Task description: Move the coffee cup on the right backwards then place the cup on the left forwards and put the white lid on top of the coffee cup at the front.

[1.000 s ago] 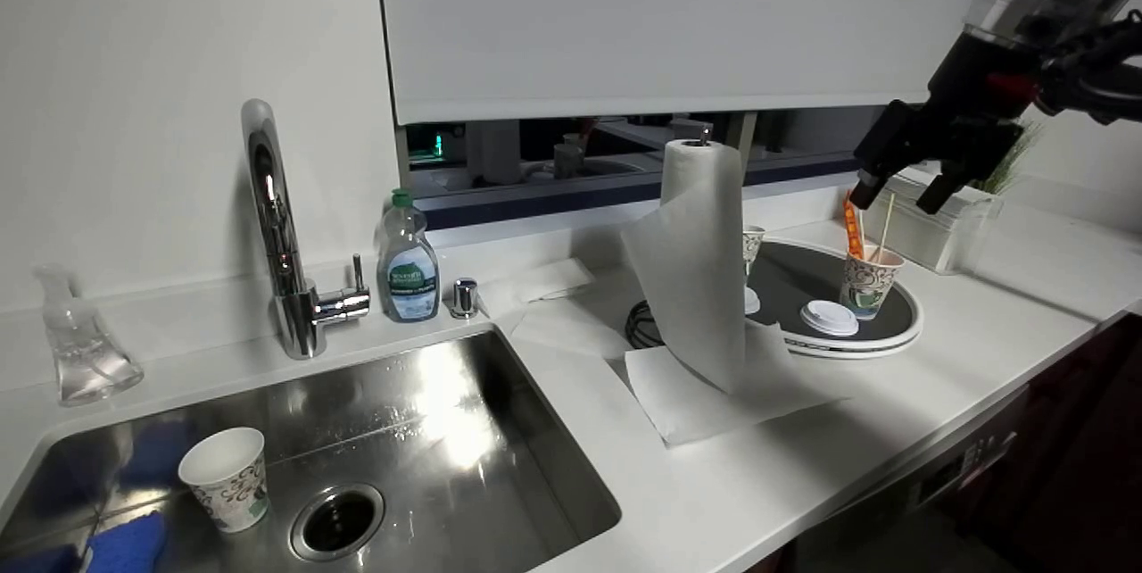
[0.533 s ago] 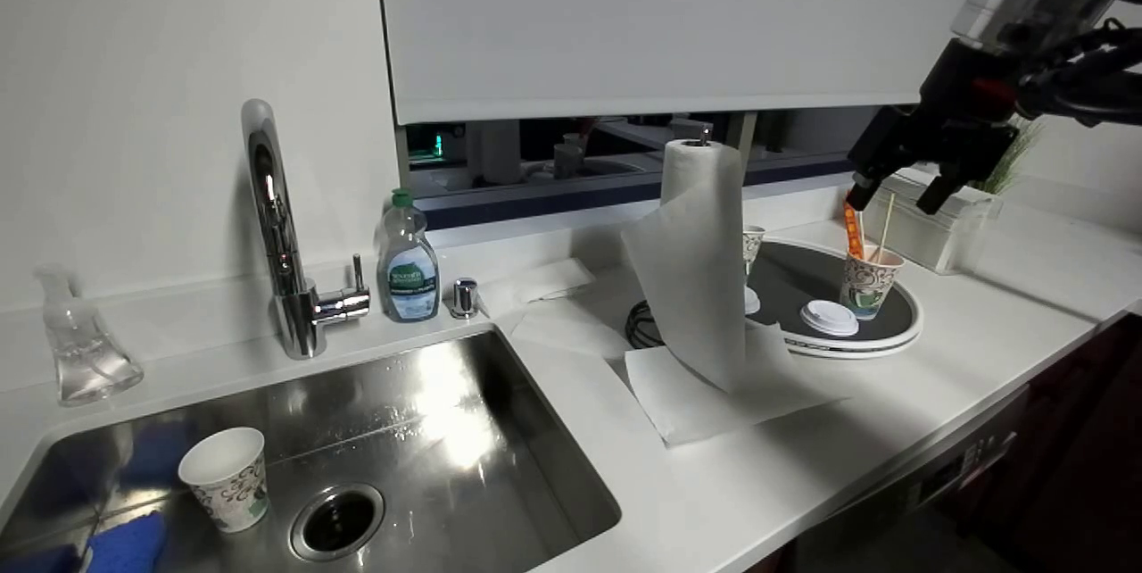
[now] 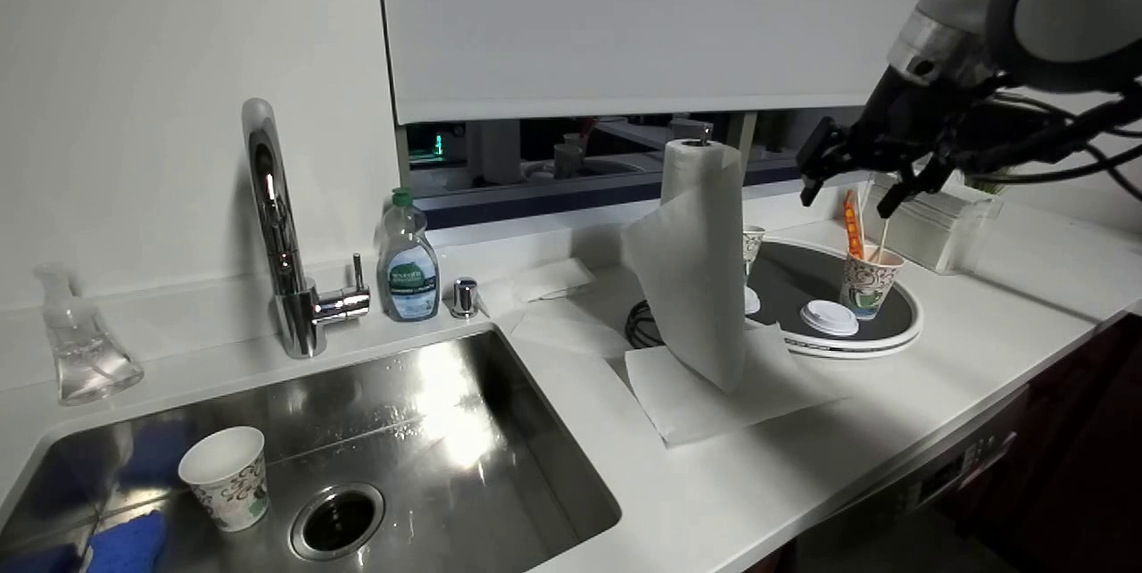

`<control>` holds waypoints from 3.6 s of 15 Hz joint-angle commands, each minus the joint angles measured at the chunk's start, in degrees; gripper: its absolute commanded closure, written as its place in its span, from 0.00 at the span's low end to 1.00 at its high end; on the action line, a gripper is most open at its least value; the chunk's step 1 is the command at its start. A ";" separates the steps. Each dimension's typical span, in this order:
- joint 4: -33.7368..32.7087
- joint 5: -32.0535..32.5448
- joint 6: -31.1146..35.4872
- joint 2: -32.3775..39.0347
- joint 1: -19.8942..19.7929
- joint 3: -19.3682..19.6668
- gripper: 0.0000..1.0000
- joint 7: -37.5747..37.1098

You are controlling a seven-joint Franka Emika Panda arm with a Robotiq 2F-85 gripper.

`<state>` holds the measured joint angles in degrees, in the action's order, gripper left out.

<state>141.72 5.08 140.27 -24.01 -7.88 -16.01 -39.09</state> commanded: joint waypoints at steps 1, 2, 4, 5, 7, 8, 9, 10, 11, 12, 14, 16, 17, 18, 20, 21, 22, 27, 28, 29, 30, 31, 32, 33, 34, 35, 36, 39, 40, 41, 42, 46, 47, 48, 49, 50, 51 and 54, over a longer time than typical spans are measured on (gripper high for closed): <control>-3.39 11.08 4.97 8.54 -9.98 -7.56 0.00 -15.57; -3.57 14.93 4.94 9.90 -11.98 -8.35 0.00 -20.01; -4.00 22.59 2.27 12.34 -11.17 -4.81 0.00 -28.04; -4.12 25.55 0.41 13.08 -11.38 -3.32 0.00 -30.34; -3.82 29.88 -3.14 14.28 -9.49 1.06 0.00 -30.74; -3.84 32.02 -4.99 14.88 -8.78 2.71 0.00 -30.71; -4.27 33.61 -7.98 15.25 -7.82 4.08 0.00 -30.93; -3.32 31.02 -4.27 14.26 -5.73 6.10 0.00 -29.07; -3.43 32.16 -5.76 14.60 -5.36 7.20 0.00 -29.16; -3.56 32.64 -6.28 14.84 -5.14 7.73 0.00 -29.18; -3.13 34.12 -1.78 15.33 -4.66 8.81 0.00 -28.11; -2.46 30.64 4.02 16.41 -3.08 12.66 0.00 -16.98; -2.44 29.72 6.86 17.15 -2.79 14.43 0.00 -12.27; -2.23 28.76 9.65 17.76 -2.41 16.45 0.00 -7.46; -2.38 26.86 13.60 20.29 -2.03 19.00 0.00 1.29; -2.69 25.73 14.39 21.54 -2.07 19.91 0.00 5.92; -3.53 24.95 13.96 22.72 -2.21 20.60 0.00 10.46; -5.81 27.49 12.34 24.12 -2.14 22.45 0.00 17.25; -6.89 28.84 12.30 24.75 -2.07 22.73 0.00 17.38; -7.56 29.55 12.30 25.16 -2.01 22.85 0.00 17.36; -7.93 29.78 12.25 25.37 -1.97 22.88 0.00 17.48; -8.00 31.27 14.00 26.28 -1.74 22.88 0.00 14.71; -8.80 32.24 15.35 27.55 -1.58 22.98 0.00 14.12; -9.59 32.07 17.93 28.98 -1.49 23.09 0.00 15.71; -10.38 34.56 19.82 29.93 -1.34 23.54 0.00 15.39; -11.38 36.04 21.51 31.26 -2.36 22.71 0.00 15.28; -12.03 36.03 23.12 32.34 -2.34 22.77 0.00 15.91; -13.32 34.75 25.18 35.19 -2.32 22.42 0.06 17.01; -13.43 33.90 25.22 35.82 -2.37 22.10 0.26 17.58; -13.41 33.14 24.88 36.13 -2.42 21.69 0.32 18.11; -13.55 33.78 24.28 36.23 -2.11 21.74 0.42 17.32; -13.62 34.61 23.77 35.97 -1.58 21.75 0.72 16.36; -13.78 35.16 23.43 35.96 -1.35 22.01 0.81 15.98; -13.80 35.25 23.40 35.91 -1.32 22.07 0.87 15.89; -13.87 35.50 23.34 35.81 -1.28 22.25 0.94 15.51; -13.95 35.56 23.24 35.73 -1.30 22.39 0.99 15.30; -14.01 35.54 23.12 35.62 -1.39 22.58 1.00 15.23; -15.39 38.66 24.89 35.34 -1.02 24.99 0.99 11.03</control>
<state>127.62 39.49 164.08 11.63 -9.67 6.49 -22.99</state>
